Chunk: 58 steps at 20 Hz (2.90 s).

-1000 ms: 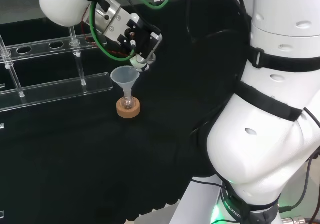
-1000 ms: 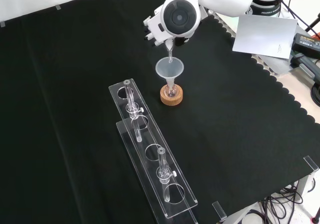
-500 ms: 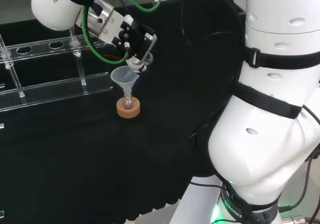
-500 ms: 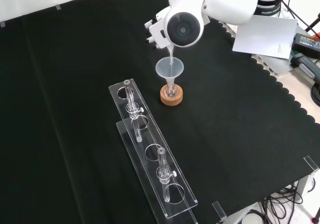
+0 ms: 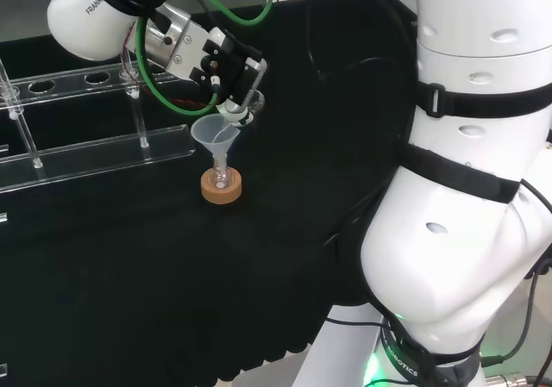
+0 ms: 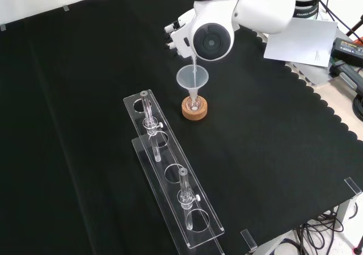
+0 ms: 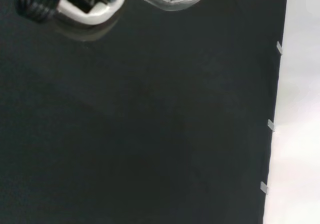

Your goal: Pour all the NaCl from the weighing funnel into the round-bottom flask.

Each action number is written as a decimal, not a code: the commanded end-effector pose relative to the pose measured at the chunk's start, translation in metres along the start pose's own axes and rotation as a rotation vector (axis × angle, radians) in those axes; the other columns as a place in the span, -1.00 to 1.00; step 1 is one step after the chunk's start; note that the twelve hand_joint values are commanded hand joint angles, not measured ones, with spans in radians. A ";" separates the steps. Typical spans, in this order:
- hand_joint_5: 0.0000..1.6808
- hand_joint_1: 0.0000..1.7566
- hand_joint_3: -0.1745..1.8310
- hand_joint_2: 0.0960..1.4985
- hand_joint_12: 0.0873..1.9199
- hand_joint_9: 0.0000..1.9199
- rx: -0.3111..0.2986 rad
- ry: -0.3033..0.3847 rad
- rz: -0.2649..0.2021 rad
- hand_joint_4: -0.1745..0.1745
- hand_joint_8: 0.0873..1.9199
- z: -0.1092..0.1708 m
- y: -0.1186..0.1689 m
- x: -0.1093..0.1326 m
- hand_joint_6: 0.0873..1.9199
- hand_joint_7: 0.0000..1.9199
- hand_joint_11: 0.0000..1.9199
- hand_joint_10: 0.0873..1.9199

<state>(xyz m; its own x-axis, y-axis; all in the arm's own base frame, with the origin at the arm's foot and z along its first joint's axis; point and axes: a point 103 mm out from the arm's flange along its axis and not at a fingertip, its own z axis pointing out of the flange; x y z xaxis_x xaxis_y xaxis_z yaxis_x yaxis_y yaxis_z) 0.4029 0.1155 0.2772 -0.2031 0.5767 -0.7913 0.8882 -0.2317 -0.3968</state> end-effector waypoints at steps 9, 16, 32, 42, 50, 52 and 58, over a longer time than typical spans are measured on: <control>0.46 0.26 -0.18 -0.17 -0.01 0.05 0.000 -0.088 0.019 1.00 -0.40 -0.009 -0.005 0.004 -0.27 -0.31 -0.09 -0.81; 0.46 0.26 -0.18 -0.17 0.00 0.04 0.011 -0.124 0.024 1.00 -0.40 -0.013 -0.005 0.006 -0.27 -0.32 -0.09 -0.81; 0.46 0.26 -0.18 -0.17 0.00 0.04 0.018 -0.185 0.040 1.00 -0.40 -0.020 -0.011 0.008 -0.27 -0.33 -0.09 -0.82; 0.46 0.26 -0.18 -0.17 0.00 0.04 0.008 -0.220 0.050 1.00 -0.39 -0.027 -0.014 0.009 -0.27 -0.33 -0.09 -0.82; 0.46 0.26 -0.18 -0.17 0.00 0.04 0.007 -0.250 0.059 1.00 -0.39 -0.031 -0.015 0.010 -0.27 -0.34 -0.08 -0.82; 0.46 0.26 -0.18 -0.17 0.00 0.04 0.005 -0.263 0.063 1.00 -0.39 -0.033 -0.016 0.011 -0.27 -0.34 -0.08 -0.82; 0.46 0.26 -0.18 -0.17 -0.01 0.04 -0.001 -0.285 0.065 1.00 -0.39 -0.035 -0.017 0.014 -0.28 -0.34 -0.08 -0.82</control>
<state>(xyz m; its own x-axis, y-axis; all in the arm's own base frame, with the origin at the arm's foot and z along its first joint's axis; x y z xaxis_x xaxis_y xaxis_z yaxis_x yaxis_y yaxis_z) 0.3998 0.1535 0.2903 -0.2515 0.3264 -0.9112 0.9026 -0.2607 -0.3425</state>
